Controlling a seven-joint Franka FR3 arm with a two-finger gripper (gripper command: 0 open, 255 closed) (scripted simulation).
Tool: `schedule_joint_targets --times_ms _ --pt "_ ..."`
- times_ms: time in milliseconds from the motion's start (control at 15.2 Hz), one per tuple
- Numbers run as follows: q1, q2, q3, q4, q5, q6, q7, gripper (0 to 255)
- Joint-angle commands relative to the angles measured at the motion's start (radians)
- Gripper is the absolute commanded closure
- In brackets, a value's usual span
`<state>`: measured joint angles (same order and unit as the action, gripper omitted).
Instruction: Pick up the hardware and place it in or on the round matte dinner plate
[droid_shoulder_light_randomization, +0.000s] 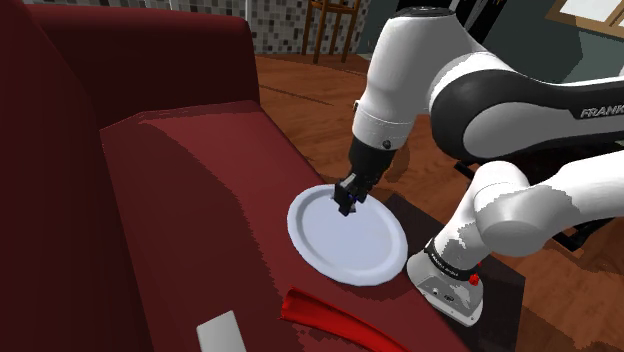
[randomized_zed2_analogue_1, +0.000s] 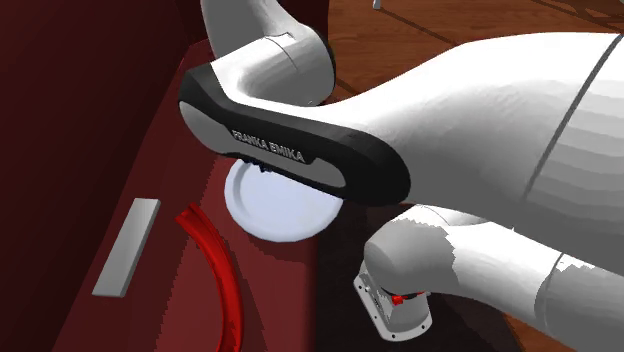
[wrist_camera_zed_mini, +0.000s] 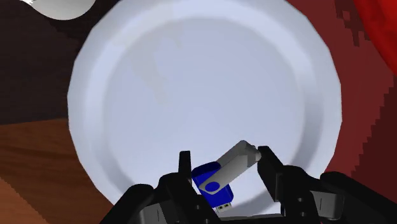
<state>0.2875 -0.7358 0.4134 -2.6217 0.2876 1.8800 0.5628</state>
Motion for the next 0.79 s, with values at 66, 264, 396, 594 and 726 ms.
schedule_joint_targets --times_ms 66,264,396,594,726 --pt "0.034 -0.113 -0.024 -0.076 0.014 -0.042 -0.009 255" --pt "0.038 -0.104 -0.011 -0.111 0.026 0.002 -0.011 255" --pt "0.04 -0.096 -0.003 -0.133 0.034 0.032 -0.012 255" --pt "0.044 -0.08 0.011 -0.165 0.046 0.079 -0.013 255" --pt "0.046 -0.068 0.02 -0.185 0.054 0.111 -0.014 255"
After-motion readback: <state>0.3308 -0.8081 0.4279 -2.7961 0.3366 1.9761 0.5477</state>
